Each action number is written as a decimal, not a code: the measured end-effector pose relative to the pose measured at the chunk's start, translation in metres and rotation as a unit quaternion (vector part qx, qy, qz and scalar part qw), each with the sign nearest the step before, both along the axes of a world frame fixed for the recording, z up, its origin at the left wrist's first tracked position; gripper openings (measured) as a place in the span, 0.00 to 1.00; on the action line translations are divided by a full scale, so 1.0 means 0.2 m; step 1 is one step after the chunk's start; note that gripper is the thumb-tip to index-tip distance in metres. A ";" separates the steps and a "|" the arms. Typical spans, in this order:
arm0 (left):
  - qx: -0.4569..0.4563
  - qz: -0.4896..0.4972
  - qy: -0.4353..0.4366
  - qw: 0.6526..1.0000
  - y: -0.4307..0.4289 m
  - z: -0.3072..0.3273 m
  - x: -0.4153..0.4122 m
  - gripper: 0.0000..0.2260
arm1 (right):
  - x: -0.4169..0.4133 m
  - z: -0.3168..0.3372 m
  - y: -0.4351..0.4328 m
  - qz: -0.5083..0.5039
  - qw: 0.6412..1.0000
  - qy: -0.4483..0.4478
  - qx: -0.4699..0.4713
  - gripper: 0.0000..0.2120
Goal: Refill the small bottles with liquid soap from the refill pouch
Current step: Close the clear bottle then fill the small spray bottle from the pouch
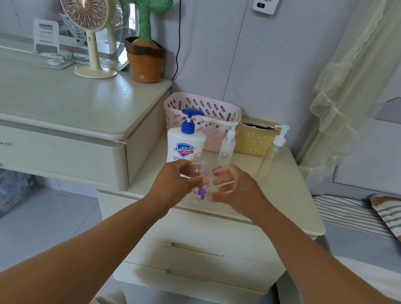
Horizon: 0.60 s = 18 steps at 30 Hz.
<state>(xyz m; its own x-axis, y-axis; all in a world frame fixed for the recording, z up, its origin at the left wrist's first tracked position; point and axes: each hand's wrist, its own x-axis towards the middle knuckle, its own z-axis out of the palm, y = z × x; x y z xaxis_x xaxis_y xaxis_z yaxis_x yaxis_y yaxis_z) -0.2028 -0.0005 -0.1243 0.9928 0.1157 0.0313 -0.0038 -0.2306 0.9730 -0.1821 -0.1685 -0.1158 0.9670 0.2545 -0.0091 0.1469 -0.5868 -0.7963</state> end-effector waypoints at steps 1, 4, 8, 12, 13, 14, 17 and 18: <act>-0.012 0.000 -0.002 1.000 -0.01 0.02 -0.01 0.13 | -0.02 0.01 0.01 0.008 1.000 -0.007 0.000 0.29; -0.045 -0.005 -0.005 0.999 -0.03 0.05 -0.02 0.15 | -0.05 0.03 0.04 0.014 0.999 -0.039 -0.003 0.28; -0.044 -0.032 -0.009 0.998 -0.01 0.11 -0.02 0.16 | -0.07 0.07 0.06 -0.002 0.996 -0.090 -0.015 0.23; 0.080 0.059 -0.094 0.991 0.05 0.21 0.04 0.16 | -0.05 0.12 0.05 -0.027 0.995 -0.096 -0.023 0.18; 0.100 0.085 -0.122 0.984 0.06 0.24 0.06 0.15 | -0.03 0.14 0.04 -0.033 0.995 -0.095 -0.028 0.18; 0.114 0.105 -0.144 0.977 0.08 0.27 0.09 0.13 | -0.02 0.15 0.03 -0.037 0.994 -0.094 -0.033 0.17; 0.148 0.118 -0.174 0.967 0.11 0.39 0.19 0.08 | 0.02 0.18 0.02 -0.049 0.993 -0.100 -0.042 0.16; 0.155 0.115 -0.159 0.968 0.11 0.42 0.23 0.11 | 0.04 0.20 0.02 -0.051 0.992 -0.102 -0.044 0.16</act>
<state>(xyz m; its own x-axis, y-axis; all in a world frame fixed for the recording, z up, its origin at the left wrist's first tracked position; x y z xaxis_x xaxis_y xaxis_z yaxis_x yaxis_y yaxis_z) -0.1566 0.0219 -0.0406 0.8762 0.2684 0.4002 -0.2064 -0.5414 0.8150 -0.1750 -0.1638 -0.0765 0.9717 0.1613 0.1726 0.2362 -0.6724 -0.7015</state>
